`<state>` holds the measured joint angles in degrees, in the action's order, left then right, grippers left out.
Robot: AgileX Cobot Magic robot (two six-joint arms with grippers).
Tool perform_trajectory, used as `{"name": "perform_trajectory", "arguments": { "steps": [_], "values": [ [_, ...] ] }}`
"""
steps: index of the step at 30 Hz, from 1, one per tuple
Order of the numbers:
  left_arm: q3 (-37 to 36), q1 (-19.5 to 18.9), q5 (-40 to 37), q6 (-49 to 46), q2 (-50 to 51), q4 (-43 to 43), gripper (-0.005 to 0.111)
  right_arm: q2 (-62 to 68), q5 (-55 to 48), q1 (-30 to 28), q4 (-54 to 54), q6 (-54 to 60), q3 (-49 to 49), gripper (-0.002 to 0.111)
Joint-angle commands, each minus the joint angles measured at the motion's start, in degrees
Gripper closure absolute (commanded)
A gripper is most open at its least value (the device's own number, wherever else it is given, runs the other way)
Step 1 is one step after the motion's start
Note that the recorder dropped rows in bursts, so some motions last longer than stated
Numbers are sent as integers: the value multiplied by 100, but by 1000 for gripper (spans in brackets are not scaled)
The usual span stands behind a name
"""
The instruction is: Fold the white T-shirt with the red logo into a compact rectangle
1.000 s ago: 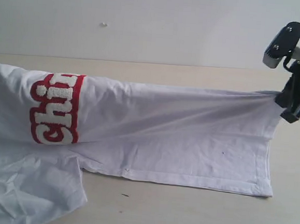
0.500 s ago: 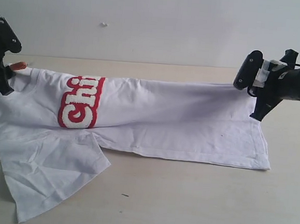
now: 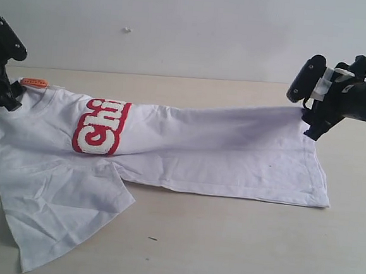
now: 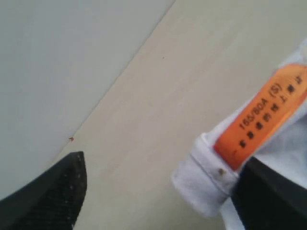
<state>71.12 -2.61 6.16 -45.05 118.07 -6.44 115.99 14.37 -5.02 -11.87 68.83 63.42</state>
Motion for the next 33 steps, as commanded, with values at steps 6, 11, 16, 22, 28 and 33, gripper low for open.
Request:
{"name": "perform_trajectory", "arguments": {
  "steps": [6,11,16,22,28,33],
  "values": [
    [13,-14,-19,1536,-71,117,30,-11,-513,-27,-2233,12,436,34],
    [170,-22,-541,2419,-71,117,30,-11,-1657,-27,-2247,1,819,35],
    [604,-42,-1556,2894,-71,117,30,-11,-2131,-115,-2247,-351,960,35],
    [751,-263,-1841,3368,-71,130,30,-11,-2327,-539,-2247,-641,960,35],
    [751,-486,-2068,3356,-71,130,30,-11,-2505,-848,-2303,-641,960,36],
    [755,-486,-2256,3324,-71,155,30,-11,-3053,-878,-2445,-683,1172,39]
  ]
}}
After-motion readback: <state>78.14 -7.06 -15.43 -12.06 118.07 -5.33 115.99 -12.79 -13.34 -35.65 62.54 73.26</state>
